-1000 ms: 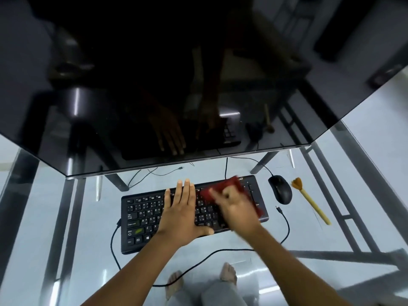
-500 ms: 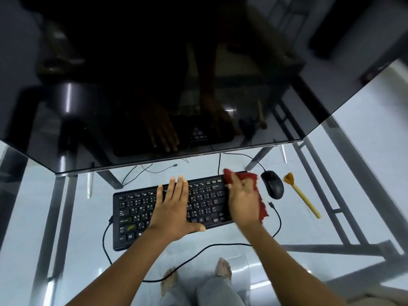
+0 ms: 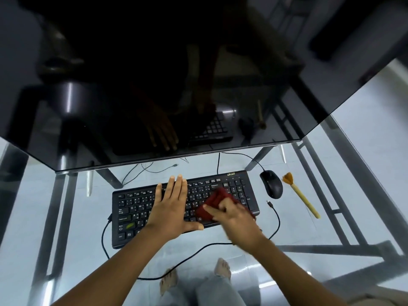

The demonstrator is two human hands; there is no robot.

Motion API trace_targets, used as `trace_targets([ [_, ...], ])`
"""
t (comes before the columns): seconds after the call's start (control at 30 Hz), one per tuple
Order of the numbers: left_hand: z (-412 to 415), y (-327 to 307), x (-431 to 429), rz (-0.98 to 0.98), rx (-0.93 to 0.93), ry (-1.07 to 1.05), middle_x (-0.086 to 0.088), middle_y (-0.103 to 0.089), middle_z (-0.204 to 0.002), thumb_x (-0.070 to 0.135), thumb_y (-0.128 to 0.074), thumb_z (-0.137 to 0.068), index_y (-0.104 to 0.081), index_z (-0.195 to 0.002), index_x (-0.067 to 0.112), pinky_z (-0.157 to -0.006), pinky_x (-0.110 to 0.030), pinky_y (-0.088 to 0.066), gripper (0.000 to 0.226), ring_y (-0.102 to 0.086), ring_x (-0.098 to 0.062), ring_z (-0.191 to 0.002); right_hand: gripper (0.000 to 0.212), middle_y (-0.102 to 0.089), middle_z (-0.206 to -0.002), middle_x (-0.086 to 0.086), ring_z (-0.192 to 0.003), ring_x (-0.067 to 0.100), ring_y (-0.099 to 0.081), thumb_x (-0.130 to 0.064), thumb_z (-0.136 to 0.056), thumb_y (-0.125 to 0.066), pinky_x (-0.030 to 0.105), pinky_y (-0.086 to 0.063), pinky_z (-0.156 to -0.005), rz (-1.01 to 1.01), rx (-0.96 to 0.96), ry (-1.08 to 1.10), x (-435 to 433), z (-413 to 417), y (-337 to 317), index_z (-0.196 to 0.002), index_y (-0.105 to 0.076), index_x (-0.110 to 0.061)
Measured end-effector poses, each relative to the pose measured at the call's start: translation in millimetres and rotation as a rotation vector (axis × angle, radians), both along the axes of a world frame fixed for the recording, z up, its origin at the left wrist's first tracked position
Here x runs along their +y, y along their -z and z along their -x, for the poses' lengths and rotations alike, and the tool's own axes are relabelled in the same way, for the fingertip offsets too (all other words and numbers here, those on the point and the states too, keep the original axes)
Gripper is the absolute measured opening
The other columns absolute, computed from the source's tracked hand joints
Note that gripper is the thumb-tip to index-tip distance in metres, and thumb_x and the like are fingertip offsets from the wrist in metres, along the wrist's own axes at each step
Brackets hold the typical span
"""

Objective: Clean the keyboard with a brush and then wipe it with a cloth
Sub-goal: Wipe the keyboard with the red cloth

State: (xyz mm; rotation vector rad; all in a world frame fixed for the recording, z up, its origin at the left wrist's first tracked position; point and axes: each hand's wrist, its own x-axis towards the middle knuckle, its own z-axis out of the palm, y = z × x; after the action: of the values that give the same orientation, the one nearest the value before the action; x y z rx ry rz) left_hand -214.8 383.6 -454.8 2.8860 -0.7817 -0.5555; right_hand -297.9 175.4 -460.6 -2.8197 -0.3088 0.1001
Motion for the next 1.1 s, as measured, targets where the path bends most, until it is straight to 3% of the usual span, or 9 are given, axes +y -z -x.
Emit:
trace_targets([
  [0.13,0,0,1,0.002,0.001,0.008,-0.008,0.026,-0.157,0.094,-0.036,-0.061,0.020,-0.148,0.009,-0.114,-0.050,0.017,0.134,0.028,-0.025,-0.142,0.040,-0.057,-0.103,0.011,-0.068,0.024,-0.061,-0.016,-0.098,-0.045,0.036,-0.060,-0.060,-0.079,-0.092,0.465,-27,-7,6,-0.135,-0.056,-0.028],
  [0.2,1,1,1,-0.004,0.003,0.002,-0.007,0.027,-0.156,0.093,-0.037,-0.061,0.020,-0.148,0.009,-0.114,-0.051,0.015,0.135,0.027,-0.025,-0.142,0.035,-0.057,-0.103,0.006,-0.075,0.024,-0.059,-0.033,-0.103,-0.038,0.036,-0.058,-0.068,-0.094,-0.030,0.340,5,3,8,-0.137,-0.047,-0.037],
  [0.3,1,0,1,-0.015,0.010,0.004,-0.006,0.029,-0.155,0.093,-0.039,-0.060,0.021,-0.148,0.009,-0.114,-0.051,0.014,0.136,0.028,-0.025,-0.142,0.049,-0.055,-0.091,-0.001,-0.063,0.014,-0.056,-0.021,-0.085,-0.071,0.026,-0.054,-0.058,-0.091,-0.004,0.033,22,24,5,-0.131,-0.057,-0.034],
  [0.53,-1,-2,-2,-0.015,0.018,0.003,-0.006,0.028,-0.156,0.095,-0.024,-0.051,0.019,-0.149,0.009,-0.114,-0.051,0.014,0.137,0.028,-0.025,-0.142,0.044,-0.061,-0.097,0.009,-0.061,0.011,-0.057,-0.003,-0.084,-0.071,0.021,-0.057,-0.056,-0.207,-0.080,0.410,-13,21,7,-0.122,-0.067,-0.026],
  [0.67,0,-3,-2,-0.021,0.007,0.010,-0.006,0.027,-0.155,0.095,-0.030,-0.054,0.017,-0.149,0.009,-0.115,-0.051,0.013,0.137,0.026,-0.025,-0.142,0.030,-0.054,-0.094,-0.005,-0.062,0.003,-0.052,-0.035,-0.089,-0.062,0.013,-0.045,-0.053,-0.139,0.064,0.048,0,22,-2,-0.118,-0.067,-0.032],
  [0.73,0,-3,-2,-0.025,0.012,0.009,-0.006,0.028,-0.155,0.095,-0.031,-0.055,0.018,-0.149,0.009,-0.115,-0.051,0.013,0.137,0.026,-0.025,-0.143,0.039,-0.055,-0.101,-0.008,-0.071,-0.006,-0.047,-0.043,-0.092,-0.043,0.018,-0.052,-0.065,-0.176,0.027,0.245,-30,13,-6,-0.117,-0.069,-0.029],
  [0.83,-1,-2,-2,-0.036,0.015,0.017,-0.006,0.031,-0.153,0.095,-0.030,-0.055,0.020,-0.148,0.009,-0.115,-0.051,0.013,0.136,0.027,-0.026,-0.142,0.028,-0.064,-0.106,0.007,-0.074,0.006,-0.061,-0.015,-0.095,-0.057,0.024,-0.059,-0.063,-0.204,-0.107,0.535,-43,8,-5,-0.119,-0.069,-0.021],
  [1.0,-1,-1,-3,-0.019,0.019,0.010,-0.007,0.030,-0.154,0.096,-0.019,-0.047,0.024,-0.144,0.009,-0.115,-0.052,0.013,0.137,0.028,-0.026,-0.142,0.038,-0.060,-0.107,0.001,-0.076,0.015,-0.060,-0.023,-0.098,-0.044,0.023,-0.051,-0.064,-0.154,0.001,0.188,5,-6,-5,-0.131,-0.058,-0.034],
  [1.1,-1,-1,-2,-0.026,0.011,0.011,-0.006,0.031,-0.153,0.095,-0.031,-0.055,0.021,-0.147,0.009,-0.115,-0.052,0.013,0.136,0.028,-0.026,-0.142,0.040,-0.054,-0.113,0.012,-0.067,0.024,-0.062,-0.011,-0.096,-0.054,0.033,-0.060,-0.065,-0.108,-0.080,0.581,-30,-34,-2,-0.133,-0.057,-0.024],
])
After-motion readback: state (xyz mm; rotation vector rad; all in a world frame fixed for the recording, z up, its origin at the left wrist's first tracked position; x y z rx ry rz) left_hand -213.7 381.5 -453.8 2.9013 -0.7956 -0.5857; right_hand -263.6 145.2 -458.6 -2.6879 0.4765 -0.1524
